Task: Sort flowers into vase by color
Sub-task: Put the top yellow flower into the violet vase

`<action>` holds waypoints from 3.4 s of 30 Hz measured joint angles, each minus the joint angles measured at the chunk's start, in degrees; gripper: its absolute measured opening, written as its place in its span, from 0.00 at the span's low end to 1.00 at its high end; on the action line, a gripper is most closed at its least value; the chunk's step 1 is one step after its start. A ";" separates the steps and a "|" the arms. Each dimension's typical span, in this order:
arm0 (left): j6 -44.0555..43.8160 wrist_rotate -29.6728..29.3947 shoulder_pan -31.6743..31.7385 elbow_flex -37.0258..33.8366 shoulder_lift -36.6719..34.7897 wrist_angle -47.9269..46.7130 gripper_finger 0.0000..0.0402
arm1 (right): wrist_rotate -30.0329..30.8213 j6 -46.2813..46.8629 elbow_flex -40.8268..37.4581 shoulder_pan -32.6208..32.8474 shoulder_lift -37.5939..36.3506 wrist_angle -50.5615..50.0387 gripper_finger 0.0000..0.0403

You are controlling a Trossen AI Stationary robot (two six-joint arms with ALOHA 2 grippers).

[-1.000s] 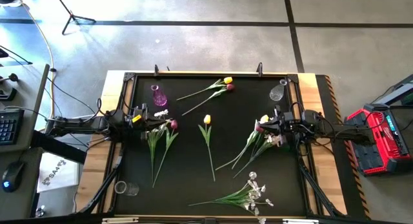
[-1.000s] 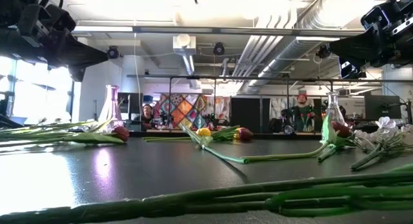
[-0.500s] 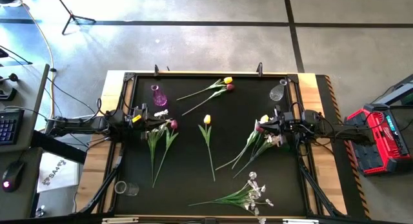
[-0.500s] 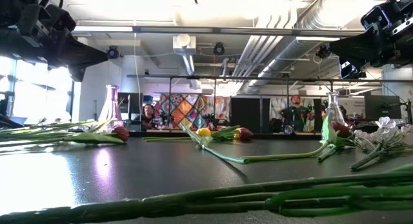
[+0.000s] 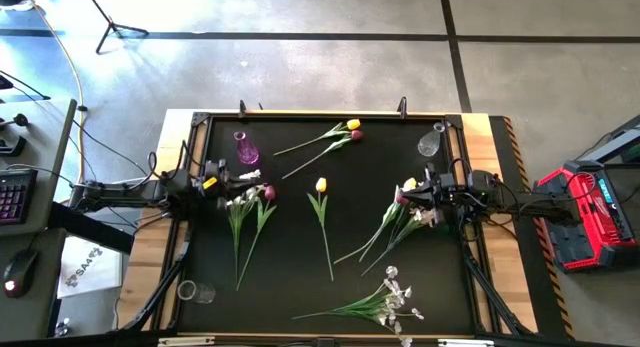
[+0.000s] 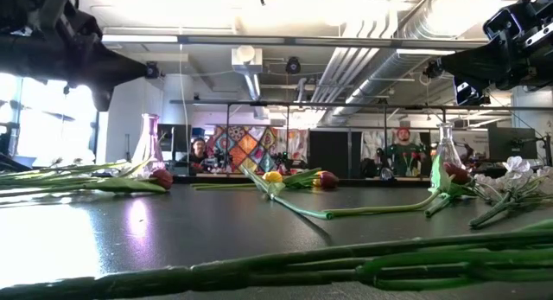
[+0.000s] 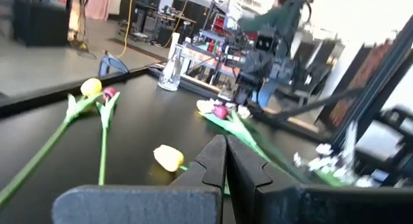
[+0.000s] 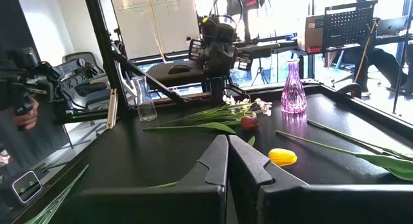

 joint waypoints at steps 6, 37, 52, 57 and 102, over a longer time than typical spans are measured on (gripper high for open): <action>-6.40 -3.92 -0.02 0.00 0.00 1.53 0.00 | 0.00 -0.02 0.00 0.00 0.00 0.00 0.00; -26.84 -5.16 0.00 0.02 0.90 7.42 0.00 | 12.45 14.77 0.00 0.00 -0.02 16.64 0.00; -20.92 -2.23 0.47 19.30 30.62 6.83 0.03 | 20.87 59.92 0.00 -0.02 7.87 18.07 0.00; -15.42 -3.08 2.14 28.44 44.91 3.71 0.16 | 16.80 61.11 0.02 0.17 14.59 25.65 0.00; 11.52 6.19 30.84 97.36 120.61 -43.72 0.43 | 19.39 44.03 31.50 1.44 55.29 -10.46 0.24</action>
